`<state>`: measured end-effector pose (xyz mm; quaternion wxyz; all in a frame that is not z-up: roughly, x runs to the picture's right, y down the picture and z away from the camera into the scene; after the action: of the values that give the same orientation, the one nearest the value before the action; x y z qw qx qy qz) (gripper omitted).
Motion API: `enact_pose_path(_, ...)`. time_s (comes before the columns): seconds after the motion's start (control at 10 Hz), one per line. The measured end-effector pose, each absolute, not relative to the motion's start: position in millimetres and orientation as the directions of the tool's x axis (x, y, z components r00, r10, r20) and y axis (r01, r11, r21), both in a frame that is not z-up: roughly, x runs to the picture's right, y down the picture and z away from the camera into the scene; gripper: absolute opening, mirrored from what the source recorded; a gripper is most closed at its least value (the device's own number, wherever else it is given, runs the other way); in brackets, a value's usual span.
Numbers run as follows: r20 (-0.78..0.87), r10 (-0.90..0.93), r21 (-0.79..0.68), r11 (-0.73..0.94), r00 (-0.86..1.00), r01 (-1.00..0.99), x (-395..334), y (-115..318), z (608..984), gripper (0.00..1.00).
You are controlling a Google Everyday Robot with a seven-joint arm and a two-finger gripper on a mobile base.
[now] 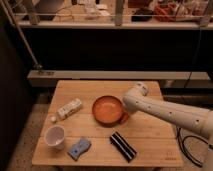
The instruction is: Drag the pepper across the table
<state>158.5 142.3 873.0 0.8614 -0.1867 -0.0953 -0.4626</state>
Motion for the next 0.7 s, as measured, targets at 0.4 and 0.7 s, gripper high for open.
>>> enact_pose_path(0.4, 0.342, -0.772, -0.214, 0.492, 0.536, 0.844, 157.2, 139.5, 872.6, 0.01)
enact_pose_path(0.7, 0.346, -0.781, -0.2, 0.479, 0.519, 0.854, 154.2, 138.5, 871.3, 0.01)
